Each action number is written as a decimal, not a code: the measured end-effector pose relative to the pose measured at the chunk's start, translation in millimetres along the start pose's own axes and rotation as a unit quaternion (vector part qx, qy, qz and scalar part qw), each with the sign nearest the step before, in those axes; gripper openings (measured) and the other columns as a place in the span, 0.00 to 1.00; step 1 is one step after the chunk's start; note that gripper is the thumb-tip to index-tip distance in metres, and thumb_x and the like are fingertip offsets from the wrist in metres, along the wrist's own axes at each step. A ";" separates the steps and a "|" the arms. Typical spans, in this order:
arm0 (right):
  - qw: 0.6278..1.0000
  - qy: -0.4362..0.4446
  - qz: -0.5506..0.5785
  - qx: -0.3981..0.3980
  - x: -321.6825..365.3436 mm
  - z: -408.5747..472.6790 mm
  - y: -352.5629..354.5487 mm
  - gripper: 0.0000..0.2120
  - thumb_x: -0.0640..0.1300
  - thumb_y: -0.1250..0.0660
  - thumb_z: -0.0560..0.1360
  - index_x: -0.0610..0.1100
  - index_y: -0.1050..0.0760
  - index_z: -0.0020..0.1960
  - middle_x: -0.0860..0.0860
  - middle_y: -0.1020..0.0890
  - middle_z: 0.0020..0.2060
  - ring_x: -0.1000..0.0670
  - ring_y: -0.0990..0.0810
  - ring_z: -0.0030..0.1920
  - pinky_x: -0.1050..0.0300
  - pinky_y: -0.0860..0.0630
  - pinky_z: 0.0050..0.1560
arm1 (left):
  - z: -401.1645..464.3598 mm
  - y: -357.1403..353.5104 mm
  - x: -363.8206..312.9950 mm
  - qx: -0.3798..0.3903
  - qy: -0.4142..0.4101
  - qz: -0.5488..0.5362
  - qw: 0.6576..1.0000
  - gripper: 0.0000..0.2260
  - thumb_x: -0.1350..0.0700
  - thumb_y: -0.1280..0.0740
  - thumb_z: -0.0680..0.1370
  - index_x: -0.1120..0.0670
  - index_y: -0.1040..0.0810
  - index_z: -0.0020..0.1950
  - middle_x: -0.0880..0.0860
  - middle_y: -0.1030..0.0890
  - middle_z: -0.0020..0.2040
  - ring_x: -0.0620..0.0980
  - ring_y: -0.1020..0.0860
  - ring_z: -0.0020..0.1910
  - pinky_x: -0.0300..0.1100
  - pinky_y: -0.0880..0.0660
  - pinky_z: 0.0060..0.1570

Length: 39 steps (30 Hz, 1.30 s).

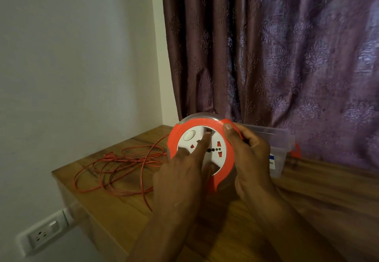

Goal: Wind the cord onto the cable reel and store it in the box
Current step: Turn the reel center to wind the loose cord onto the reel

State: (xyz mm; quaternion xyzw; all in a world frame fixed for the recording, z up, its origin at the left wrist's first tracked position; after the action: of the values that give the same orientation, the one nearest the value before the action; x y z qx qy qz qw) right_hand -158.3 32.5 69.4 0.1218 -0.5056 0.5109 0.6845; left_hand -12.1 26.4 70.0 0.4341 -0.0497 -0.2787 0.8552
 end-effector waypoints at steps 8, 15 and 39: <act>1.000 -0.019 0.006 -0.003 -6.6 1.2 -0.8 0.06 0.51 0.28 0.73 0.62 0.16 0.39 0.55 0.12 0.41 0.50 0.12 0.42 0.53 0.16 0.41 | -0.9 -3.1 -3.0 0.028 -0.028 0.012 0.999 0.29 0.49 0.38 0.77 0.33 0.50 0.71 0.53 0.39 0.73 0.55 0.26 0.60 0.47 0.23 0.50; 1.000 -0.018 -0.006 0.012 -7.7 -2.1 -6.7 0.05 0.50 0.28 0.73 0.60 0.15 0.41 0.55 0.12 0.42 0.52 0.13 0.42 0.59 0.18 0.37 | -1.3 8.9 -8.7 0.025 -0.080 0.007 0.996 0.15 0.53 0.35 0.74 0.38 0.26 0.58 0.49 0.40 0.74 0.60 0.29 0.64 0.54 0.23 0.52; 0.999 0.030 -0.013 -0.030 0.7 3.6 5.4 0.04 0.51 0.28 0.72 0.61 0.16 0.41 0.53 0.12 0.43 0.50 0.13 0.44 0.49 0.16 0.46 | -24.5 17.0 -0.7 -0.043 -0.034 -0.043 0.998 0.27 0.34 0.59 0.73 0.34 0.58 0.72 0.44 0.32 0.68 0.43 0.23 0.49 0.37 0.25 0.38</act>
State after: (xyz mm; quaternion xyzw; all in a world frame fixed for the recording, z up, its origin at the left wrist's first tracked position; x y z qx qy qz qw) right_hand -164.8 32.8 69.7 0.0922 -0.4984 0.4901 0.7092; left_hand 2.8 52.2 68.1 0.3891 -0.0479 -0.3317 0.8580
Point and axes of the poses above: each hand's wrist, its own z-axis towards the middle knuckle, its own y-axis out of the back of the hand, x = y × z, the point moved 7 cm from there along z, towards the middle knuckle
